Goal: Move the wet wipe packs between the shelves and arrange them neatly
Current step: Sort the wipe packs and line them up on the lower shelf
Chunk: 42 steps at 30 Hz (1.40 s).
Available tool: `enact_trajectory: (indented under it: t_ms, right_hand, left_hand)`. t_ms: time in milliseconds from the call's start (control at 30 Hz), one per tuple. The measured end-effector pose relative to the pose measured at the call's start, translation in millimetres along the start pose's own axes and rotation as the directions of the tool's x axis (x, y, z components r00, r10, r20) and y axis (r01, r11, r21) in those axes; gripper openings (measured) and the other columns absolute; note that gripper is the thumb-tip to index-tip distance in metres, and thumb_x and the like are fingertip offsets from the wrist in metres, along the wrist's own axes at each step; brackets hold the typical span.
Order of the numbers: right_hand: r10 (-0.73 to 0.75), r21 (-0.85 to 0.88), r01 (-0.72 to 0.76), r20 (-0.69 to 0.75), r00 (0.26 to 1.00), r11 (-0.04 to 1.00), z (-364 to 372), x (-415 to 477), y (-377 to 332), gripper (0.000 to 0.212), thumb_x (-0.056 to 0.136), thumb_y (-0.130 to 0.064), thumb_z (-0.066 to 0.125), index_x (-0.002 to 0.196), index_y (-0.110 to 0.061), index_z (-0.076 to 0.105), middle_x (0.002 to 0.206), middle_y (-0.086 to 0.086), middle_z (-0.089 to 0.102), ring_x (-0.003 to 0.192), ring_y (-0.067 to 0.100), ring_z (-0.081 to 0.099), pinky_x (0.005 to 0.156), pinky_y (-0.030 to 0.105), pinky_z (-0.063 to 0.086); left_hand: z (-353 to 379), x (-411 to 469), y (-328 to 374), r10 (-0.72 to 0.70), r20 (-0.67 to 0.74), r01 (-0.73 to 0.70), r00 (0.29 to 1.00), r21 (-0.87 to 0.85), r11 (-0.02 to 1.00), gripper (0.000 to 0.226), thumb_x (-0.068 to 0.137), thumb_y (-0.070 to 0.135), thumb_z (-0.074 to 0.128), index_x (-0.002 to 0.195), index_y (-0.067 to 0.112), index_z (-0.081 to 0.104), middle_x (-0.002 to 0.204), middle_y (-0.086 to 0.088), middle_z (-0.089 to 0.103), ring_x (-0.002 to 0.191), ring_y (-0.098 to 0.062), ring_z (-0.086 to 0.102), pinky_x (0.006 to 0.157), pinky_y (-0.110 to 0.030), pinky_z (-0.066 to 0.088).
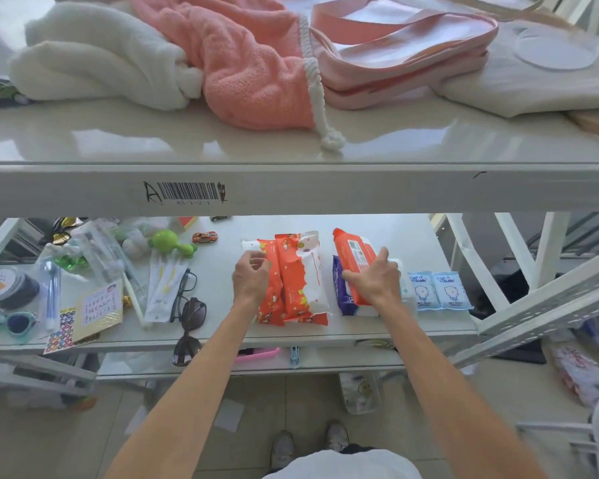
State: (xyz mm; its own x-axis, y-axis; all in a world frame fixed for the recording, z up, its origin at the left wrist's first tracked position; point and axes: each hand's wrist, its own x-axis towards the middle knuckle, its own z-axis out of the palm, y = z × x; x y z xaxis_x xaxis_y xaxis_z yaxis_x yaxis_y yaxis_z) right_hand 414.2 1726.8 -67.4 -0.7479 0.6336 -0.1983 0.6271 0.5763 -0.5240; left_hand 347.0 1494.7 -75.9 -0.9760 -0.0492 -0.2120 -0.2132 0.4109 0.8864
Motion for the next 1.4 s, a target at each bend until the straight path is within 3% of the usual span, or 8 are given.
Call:
enact_trajectory:
  t_ms: [100, 267, 467, 600, 800, 1100, 1233, 1400]
  right_hand:
    - [-0.103, 0.110, 0.101, 0.013, 0.995, 0.989, 0, -18, -16, 0.102, 0.074, -0.049, 0.083, 0.151, -0.008, 0.031, 0.117, 0.016, 0.053, 0.109, 0.033, 0.059, 0.077, 0.035, 0.049]
    - [-0.224, 0.307, 0.176, 0.126, 0.966, 0.935, 6, -52, -42, 0.117, 0.064, -0.065, 0.074, 0.157, -0.010, 0.031, 0.136, 0.019, 0.056, 0.123, 0.033, 0.059, 0.101, 0.044, 0.054]
    - [-0.249, 0.756, -0.378, 0.568, 0.784, 0.535, 8, -77, -69, 0.056, 0.086, -0.051, 0.075, 0.117, -0.007, 0.062, 0.103, 0.007, 0.063, 0.087, 0.022, 0.063, 0.079, 0.021, 0.050]
    - [-0.328, 0.755, -0.461, 0.631, 0.703, 0.466, 9, -72, -60, 0.051, 0.097, -0.042, 0.062, 0.126, -0.001, 0.065, 0.096, 0.015, 0.066, 0.075, 0.025, 0.063, 0.072, 0.038, 0.051]
    - [-0.262, 0.671, -0.237, 0.553, 0.791, 0.702, 24, -59, -63, 0.047, 0.094, -0.041, 0.067, 0.126, -0.007, 0.067, 0.110, 0.014, 0.076, 0.096, 0.032, 0.075, 0.096, 0.051, 0.058]
    - [-0.286, 0.305, 0.226, 0.170, 0.943, 0.925, 77, -54, -90, 0.048, 0.101, -0.029, 0.060, 0.145, -0.013, 0.047, 0.117, 0.010, 0.067, 0.105, 0.026, 0.065, 0.095, 0.041, 0.056]
    - [-0.194, -0.007, 0.197, 0.128, 0.973, 0.980, 83, -43, -80, 0.059, 0.100, -0.046, 0.056, 0.146, -0.011, 0.046, 0.130, 0.019, 0.053, 0.123, 0.035, 0.049, 0.107, 0.046, 0.045]
    - [0.052, 0.193, -0.085, 0.168, 0.984, 0.978, 71, -11, -64, 0.082, 0.088, -0.062, 0.066, 0.144, -0.005, 0.045, 0.141, 0.020, 0.052, 0.131, 0.037, 0.050, 0.107, 0.049, 0.047]
  left_hand:
    - [12, -12, 21, -0.060, 0.262, 0.121, 0.963, -0.223, 0.967, 0.023, 0.104, 0.015, 0.056, 0.115, 0.003, 0.072, 0.105, -0.012, 0.078, 0.105, -0.029, 0.075, 0.092, -0.043, 0.061]
    - [32, -23, 24, -0.009, 0.660, 0.270, 0.752, -0.295, 0.916, 0.056, 0.097, 0.054, 0.064, 0.133, 0.010, 0.066, 0.126, -0.013, 0.074, 0.116, -0.029, 0.072, 0.099, -0.047, 0.058]
    - [43, 2, -12, -0.147, 0.613, 0.459, 0.777, -0.391, 0.798, 0.058, 0.095, 0.080, 0.030, 0.114, 0.041, 0.068, 0.088, 0.018, 0.067, 0.107, -0.043, 0.066, 0.082, -0.062, 0.053]
    - [12, -9, -2, -0.096, 0.504, 0.373, 0.858, -0.484, 0.792, 0.057, 0.097, 0.048, 0.066, 0.131, 0.002, 0.067, 0.111, -0.016, 0.075, 0.099, -0.037, 0.071, 0.079, -0.043, 0.059]
    - [-3, 0, -8, -0.137, 0.283, 0.258, 0.949, -0.456, 0.851, 0.040, 0.099, 0.013, 0.069, 0.136, 0.007, 0.055, 0.107, -0.018, 0.072, 0.079, -0.029, 0.071, 0.042, -0.028, 0.051]
    - [-17, 18, -11, 0.116, 0.314, -0.102, 0.942, -0.059, 0.993, 0.037, 0.092, -0.001, 0.059, 0.124, 0.017, 0.065, 0.113, -0.004, 0.074, 0.108, -0.025, 0.069, 0.092, -0.038, 0.058]
    - [-7, 21, -23, 0.096, 0.193, -0.140, 0.976, 0.224, 0.964, 0.059, 0.089, 0.023, 0.073, 0.144, 0.012, 0.055, 0.142, -0.011, 0.060, 0.131, -0.028, 0.057, 0.113, -0.046, 0.045]
    - [-14, 28, -37, -0.257, 0.103, 0.243, 0.961, 0.125, 0.962, 0.100, 0.084, 0.061, 0.075, 0.158, 0.009, 0.031, 0.155, -0.016, 0.041, 0.141, -0.035, 0.046, 0.110, -0.052, 0.044]
